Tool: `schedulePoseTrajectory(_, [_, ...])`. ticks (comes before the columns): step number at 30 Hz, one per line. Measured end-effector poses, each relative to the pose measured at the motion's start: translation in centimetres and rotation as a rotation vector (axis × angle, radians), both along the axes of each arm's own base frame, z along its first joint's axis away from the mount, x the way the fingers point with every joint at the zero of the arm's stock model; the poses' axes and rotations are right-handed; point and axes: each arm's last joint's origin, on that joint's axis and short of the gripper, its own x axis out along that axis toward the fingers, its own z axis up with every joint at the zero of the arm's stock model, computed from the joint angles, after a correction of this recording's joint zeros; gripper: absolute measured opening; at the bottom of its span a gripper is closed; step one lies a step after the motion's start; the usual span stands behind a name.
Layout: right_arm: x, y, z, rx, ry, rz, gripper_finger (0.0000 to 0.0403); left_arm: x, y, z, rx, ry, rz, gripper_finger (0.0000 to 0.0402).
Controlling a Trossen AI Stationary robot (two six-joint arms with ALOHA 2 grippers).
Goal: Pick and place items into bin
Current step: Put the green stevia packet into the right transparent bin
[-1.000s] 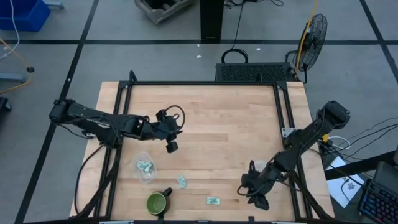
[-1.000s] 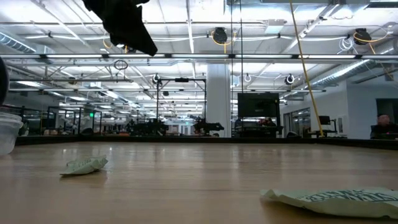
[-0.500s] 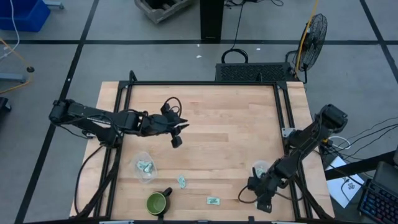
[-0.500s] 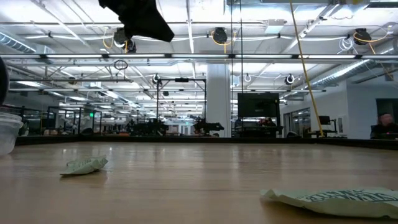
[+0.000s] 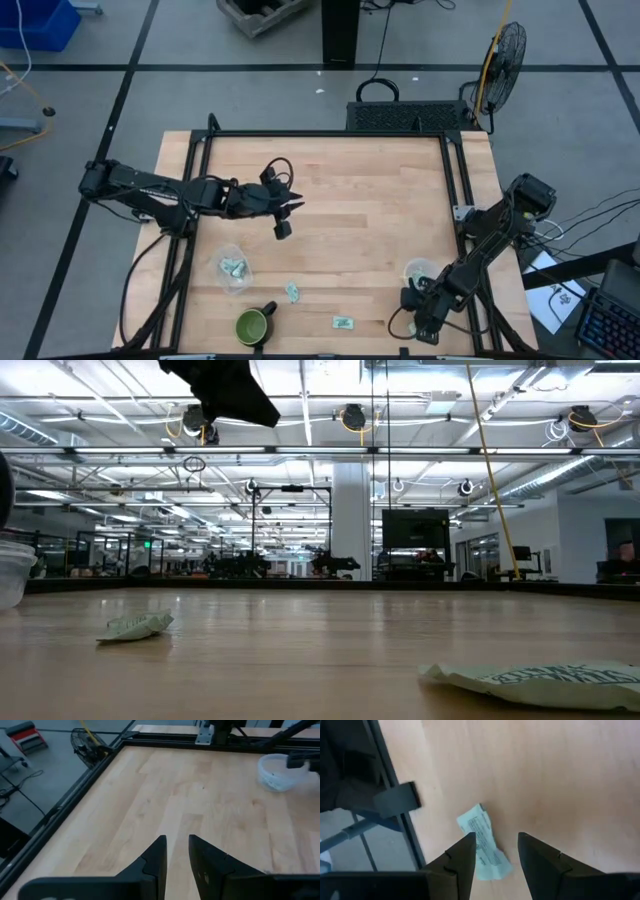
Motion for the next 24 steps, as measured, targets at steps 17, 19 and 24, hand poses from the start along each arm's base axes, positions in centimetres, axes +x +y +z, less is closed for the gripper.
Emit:
schedulePoseTrajectory(17, [0.2, 0.9, -1.2, 0.061, 0.033, 0.121, 0.0141, 0.0, 0.0, 0.0, -0.011, 0.004, -0.01, 0.0088])
schedulePoseTrajectory(19, [0.2, 0.9, -1.3, 0.053, 0.031, 0.135, 0.0137, 0.0, 0.0, 0.0, -0.011, 0.004, -0.01, 0.0088])
schedulePoseTrajectory(24, [0.1, 0.8, -1.3, 0.044, 0.033, 0.142, 0.0112, 0.0, 0.0, 0.0, -0.01, 0.004, -0.01, 0.0088])
